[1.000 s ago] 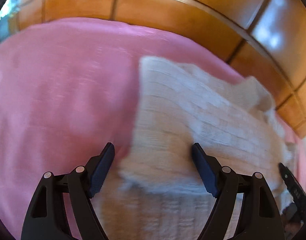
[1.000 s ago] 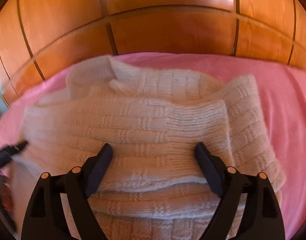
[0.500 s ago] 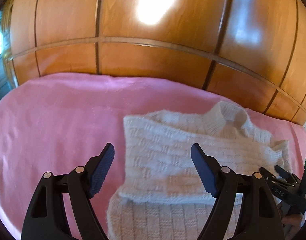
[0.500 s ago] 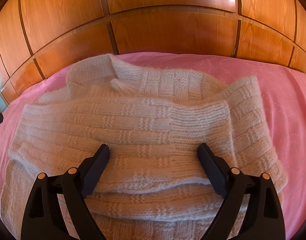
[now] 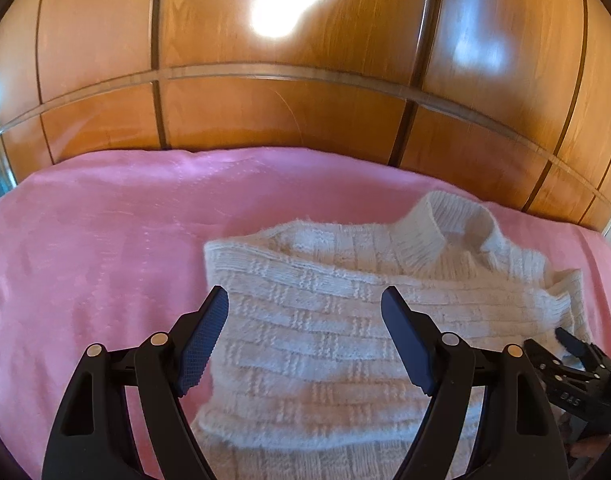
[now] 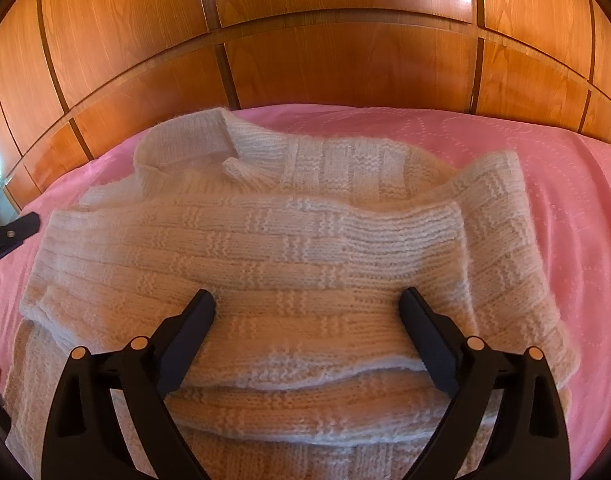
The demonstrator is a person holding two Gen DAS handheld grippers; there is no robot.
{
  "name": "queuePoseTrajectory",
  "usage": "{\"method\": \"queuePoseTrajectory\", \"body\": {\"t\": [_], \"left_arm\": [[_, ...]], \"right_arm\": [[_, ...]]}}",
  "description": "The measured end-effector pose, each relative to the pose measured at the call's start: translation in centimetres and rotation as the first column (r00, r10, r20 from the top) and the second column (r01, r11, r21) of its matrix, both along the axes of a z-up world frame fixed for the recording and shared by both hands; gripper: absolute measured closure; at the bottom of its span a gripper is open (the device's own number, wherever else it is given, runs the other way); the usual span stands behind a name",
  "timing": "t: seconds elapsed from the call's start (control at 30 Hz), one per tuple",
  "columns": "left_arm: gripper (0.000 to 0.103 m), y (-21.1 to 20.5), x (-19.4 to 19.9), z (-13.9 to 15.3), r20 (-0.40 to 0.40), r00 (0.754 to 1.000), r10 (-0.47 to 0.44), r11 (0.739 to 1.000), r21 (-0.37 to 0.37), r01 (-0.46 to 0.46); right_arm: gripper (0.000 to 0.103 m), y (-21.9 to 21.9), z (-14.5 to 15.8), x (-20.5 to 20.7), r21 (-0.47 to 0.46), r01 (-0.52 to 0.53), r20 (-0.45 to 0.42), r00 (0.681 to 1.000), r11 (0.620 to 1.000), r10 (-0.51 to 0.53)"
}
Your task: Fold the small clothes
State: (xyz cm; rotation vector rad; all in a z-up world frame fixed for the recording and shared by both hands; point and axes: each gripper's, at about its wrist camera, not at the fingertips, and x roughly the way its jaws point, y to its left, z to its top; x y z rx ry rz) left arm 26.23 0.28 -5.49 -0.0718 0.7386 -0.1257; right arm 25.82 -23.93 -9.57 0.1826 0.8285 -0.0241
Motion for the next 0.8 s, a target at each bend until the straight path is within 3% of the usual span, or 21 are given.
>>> {"method": "queuePoseTrajectory", "body": {"t": [0.2, 0.27, 0.5, 0.8], "left_arm": [[0.025, 0.4, 3.3, -3.9, -0.102, 0.994, 0.029, 0.999, 0.044, -0.025], [0.024, 1.1, 4.0, -5.3, -0.134, 0.991, 0.030, 1.000, 0.011, -0.029], [0.023, 1.1, 2.3, -3.7, -0.130, 0.990, 0.058, 0.998, 0.035, -0.053], [0.023, 3.4, -6.7, 0.0, -0.081, 0.996, 0.043, 0.999, 0.004, -0.043]], "right_arm": [[0.007, 0.1, 0.0, 0.0, 0.008, -0.003, 0.003, 1.000, 1.000, 0.003], [0.006, 0.1, 0.0, 0.0, 0.014, -0.006, 0.003, 1.000, 1.000, 0.006], [0.005, -0.1, -0.1, 0.2, 0.019, -0.013, 0.000, 1.000, 1.000, 0.013], [0.004, 0.3, 1.1, -0.5, -0.006, -0.019, -0.027, 0.999, 1.000, 0.019]]}}
